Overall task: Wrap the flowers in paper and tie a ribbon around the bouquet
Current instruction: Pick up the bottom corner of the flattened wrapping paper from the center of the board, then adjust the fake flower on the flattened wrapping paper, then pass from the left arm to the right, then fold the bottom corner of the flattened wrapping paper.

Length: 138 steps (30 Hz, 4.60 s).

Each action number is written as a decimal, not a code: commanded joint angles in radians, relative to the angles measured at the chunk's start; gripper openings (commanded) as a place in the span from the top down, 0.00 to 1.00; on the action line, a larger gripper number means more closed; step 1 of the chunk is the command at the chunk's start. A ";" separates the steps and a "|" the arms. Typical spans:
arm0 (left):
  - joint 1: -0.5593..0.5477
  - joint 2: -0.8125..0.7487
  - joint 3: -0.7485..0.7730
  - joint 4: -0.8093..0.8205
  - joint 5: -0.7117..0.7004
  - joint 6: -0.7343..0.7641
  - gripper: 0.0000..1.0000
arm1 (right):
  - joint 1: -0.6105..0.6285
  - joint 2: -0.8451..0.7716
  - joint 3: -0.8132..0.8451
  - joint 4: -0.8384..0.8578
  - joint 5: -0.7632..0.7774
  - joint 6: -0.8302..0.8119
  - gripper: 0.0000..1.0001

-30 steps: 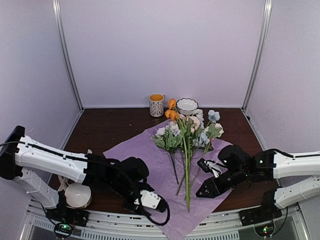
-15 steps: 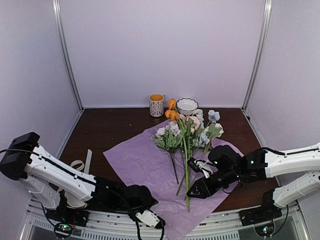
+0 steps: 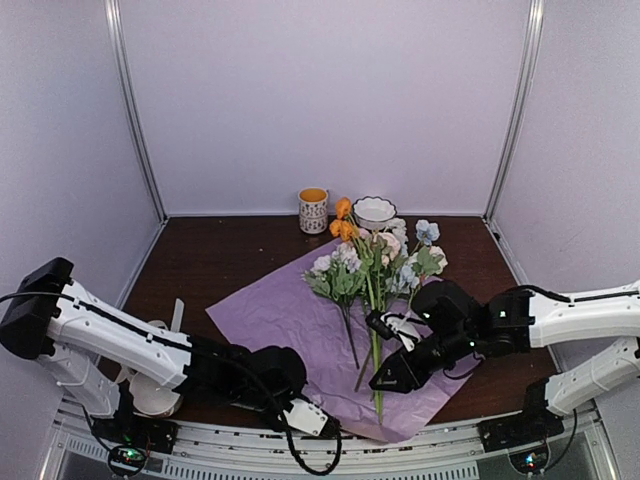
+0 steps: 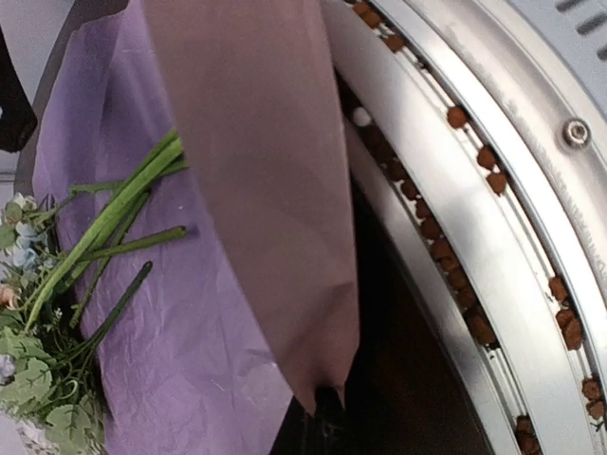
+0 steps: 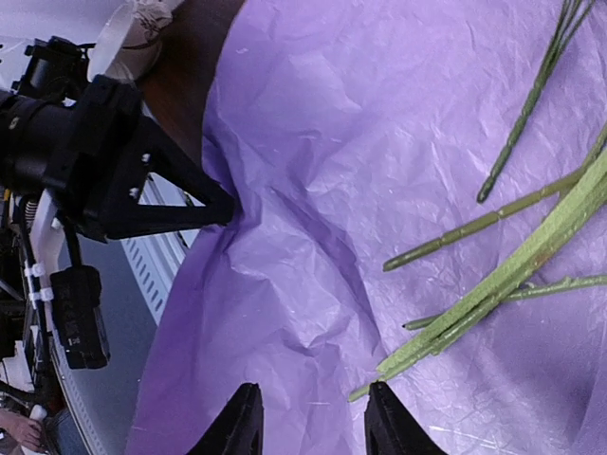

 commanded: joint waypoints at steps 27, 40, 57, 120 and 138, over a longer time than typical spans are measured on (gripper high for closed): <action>0.282 -0.019 0.019 -0.046 0.496 -0.319 1.00 | -0.136 0.097 -0.039 0.018 0.140 0.196 0.59; 0.282 -0.012 0.020 -0.049 0.508 -0.308 1.00 | -0.137 0.385 0.100 0.209 0.018 0.184 0.60; 0.312 -0.010 0.005 -0.036 0.555 -0.321 1.00 | -0.137 0.108 0.074 0.089 -0.049 -0.041 0.58; 0.450 0.205 0.141 -0.150 0.450 -0.426 0.67 | -0.020 0.081 -0.142 0.297 -0.144 0.041 1.00; 0.408 -0.194 0.008 -0.106 0.692 -0.347 0.32 | -0.150 0.215 -0.060 0.274 -0.205 0.005 1.00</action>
